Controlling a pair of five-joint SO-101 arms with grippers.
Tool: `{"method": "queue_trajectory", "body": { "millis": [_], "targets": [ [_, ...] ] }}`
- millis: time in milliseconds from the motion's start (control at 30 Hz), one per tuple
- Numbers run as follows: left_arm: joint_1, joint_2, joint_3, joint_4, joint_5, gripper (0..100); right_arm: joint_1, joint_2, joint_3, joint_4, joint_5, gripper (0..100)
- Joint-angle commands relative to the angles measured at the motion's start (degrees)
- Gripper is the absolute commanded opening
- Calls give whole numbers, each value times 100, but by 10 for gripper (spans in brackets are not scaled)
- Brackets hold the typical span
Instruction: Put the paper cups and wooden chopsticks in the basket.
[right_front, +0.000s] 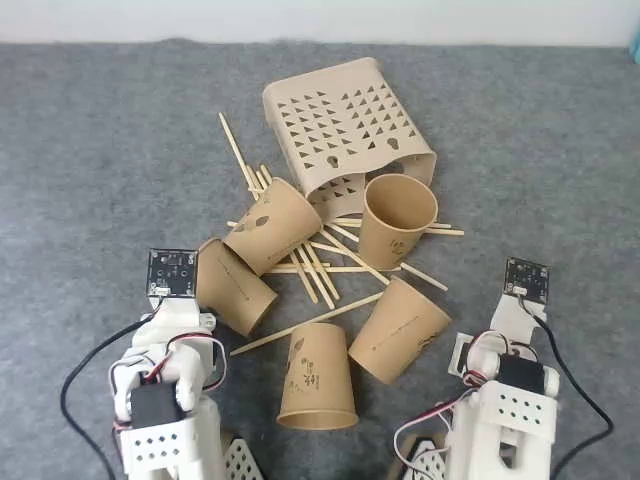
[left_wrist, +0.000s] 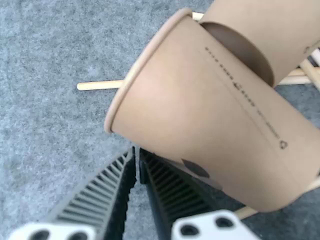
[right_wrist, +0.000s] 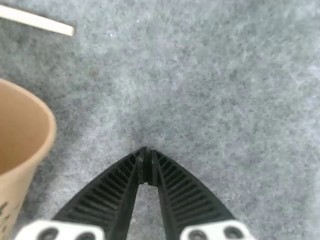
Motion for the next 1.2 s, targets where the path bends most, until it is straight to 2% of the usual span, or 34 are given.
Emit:
{"method": "queue_trajectory", "body": {
  "millis": [0, 1067, 1167],
  "targets": [
    [18, -97, -40, 18, 62, 13, 48, -57, -26, -84, 70, 9],
    [44, -97, -40, 18, 53, 13, 4, -57, -26, -84, 70, 9],
    [44, -97, -40, 18, 53, 13, -198, -57, -26, -136, 26, 9]
  ]
}}
